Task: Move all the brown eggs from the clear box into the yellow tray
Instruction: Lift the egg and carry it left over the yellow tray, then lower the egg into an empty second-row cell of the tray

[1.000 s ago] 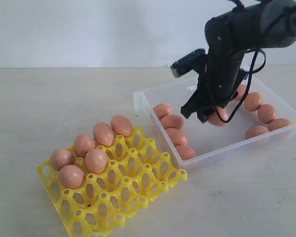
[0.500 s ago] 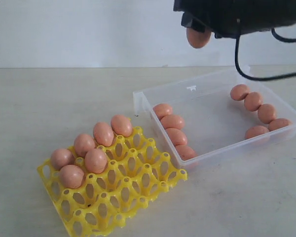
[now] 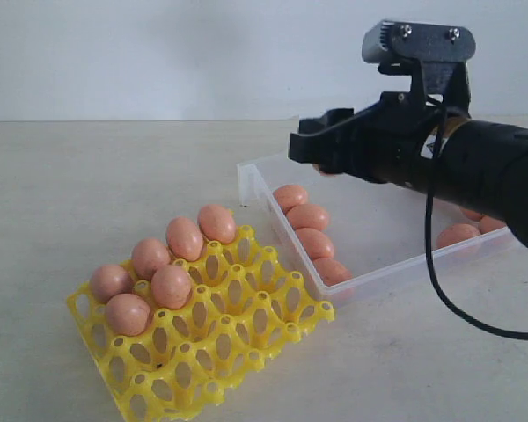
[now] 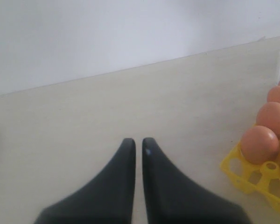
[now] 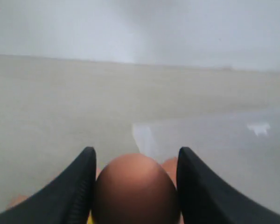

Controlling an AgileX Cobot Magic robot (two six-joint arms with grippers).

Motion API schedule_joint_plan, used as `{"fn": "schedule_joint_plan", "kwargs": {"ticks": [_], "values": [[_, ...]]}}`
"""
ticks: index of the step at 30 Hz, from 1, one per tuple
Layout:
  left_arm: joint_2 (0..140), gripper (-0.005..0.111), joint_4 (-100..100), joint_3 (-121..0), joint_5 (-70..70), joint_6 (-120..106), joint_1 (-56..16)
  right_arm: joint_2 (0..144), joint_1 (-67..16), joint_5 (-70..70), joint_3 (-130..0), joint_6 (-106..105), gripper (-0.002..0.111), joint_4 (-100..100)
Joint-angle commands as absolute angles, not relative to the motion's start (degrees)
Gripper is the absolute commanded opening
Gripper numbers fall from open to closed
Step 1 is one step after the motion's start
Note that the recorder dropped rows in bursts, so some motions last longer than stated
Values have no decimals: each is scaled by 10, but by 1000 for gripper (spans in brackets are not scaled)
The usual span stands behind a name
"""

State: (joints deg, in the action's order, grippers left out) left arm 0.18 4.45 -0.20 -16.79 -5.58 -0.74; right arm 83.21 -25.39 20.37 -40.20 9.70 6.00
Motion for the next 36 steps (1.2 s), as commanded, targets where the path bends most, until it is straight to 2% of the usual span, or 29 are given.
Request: {"fn": "schedule_joint_plan", "kwargs": {"ticks": [1,4,10,15,23,28,32,36], "values": [[0,4,43,0,-168,-54,-12,825,-269,371,-401,144,0,49],[0,4,43,0,-168,-54,-12,826,-269,433,-402,228,0,50],[0,4,43,0,-168,-54,-12,858,-269,468,-402,265,0,31],[0,4,43,0,-168,-54,-12,927,-240,597,-427,283,0,30],[0,4,43,0,-168,-54,-12,992,-211,580,-536,389,0,25],[0,4,43,0,-168,-54,-12,998,-211,581,-575,450,0,-78],[0,4,43,0,-168,-54,-12,998,-211,617,-589,570,0,-234],[0,4,43,0,-168,-54,-12,998,-211,637,-589,600,0,-376]]}}
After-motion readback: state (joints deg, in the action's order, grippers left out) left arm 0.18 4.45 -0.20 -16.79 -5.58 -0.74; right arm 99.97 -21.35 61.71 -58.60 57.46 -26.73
